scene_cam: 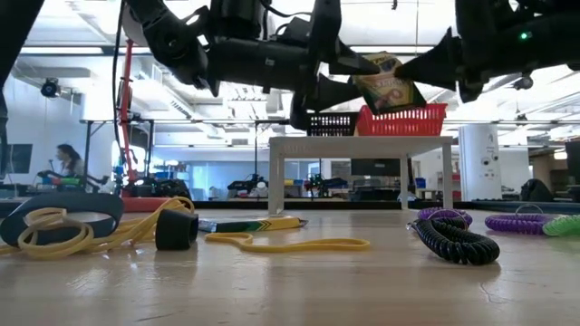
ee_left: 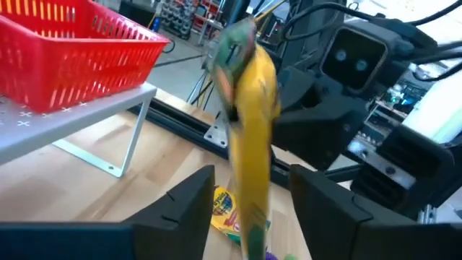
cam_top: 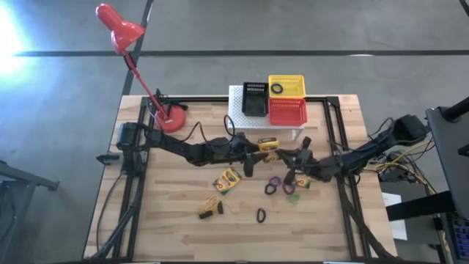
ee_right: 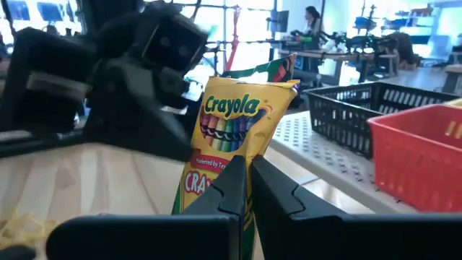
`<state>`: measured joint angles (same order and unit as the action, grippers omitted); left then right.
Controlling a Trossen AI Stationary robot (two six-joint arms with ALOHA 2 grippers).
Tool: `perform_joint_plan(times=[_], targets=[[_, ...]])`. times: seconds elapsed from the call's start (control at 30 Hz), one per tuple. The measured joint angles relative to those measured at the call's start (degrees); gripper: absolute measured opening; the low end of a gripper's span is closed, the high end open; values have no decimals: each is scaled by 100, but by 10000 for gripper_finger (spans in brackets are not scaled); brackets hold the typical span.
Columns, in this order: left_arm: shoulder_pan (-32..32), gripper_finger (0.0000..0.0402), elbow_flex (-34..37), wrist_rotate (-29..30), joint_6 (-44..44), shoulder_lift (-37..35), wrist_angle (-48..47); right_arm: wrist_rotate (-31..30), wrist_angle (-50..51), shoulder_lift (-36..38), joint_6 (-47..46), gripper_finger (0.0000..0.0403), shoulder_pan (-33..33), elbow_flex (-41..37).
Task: Pick & Place Office Desk Supplies
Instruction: Put the middle crayon box into the black basket on the shelf
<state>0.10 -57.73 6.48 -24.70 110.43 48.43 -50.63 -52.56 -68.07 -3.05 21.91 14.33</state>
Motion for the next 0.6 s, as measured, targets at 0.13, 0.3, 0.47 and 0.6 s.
perform_joint_plan(times=[0.13,0.3,0.47,0.6], targets=[[0,123,-3,0,95,0,-79,7,8,-231,25,13,-4,154],[0,33,-5,0,321,-11,-599,46,442,-400,-31,14,-6,321],[-11,25,-12,-25,556,-17,-1301,515,2546,69,-1071,44,-11,640],[-13,50,-1,48,819,4,-2109,1071,5017,606,-2089,81,-56,1227]])
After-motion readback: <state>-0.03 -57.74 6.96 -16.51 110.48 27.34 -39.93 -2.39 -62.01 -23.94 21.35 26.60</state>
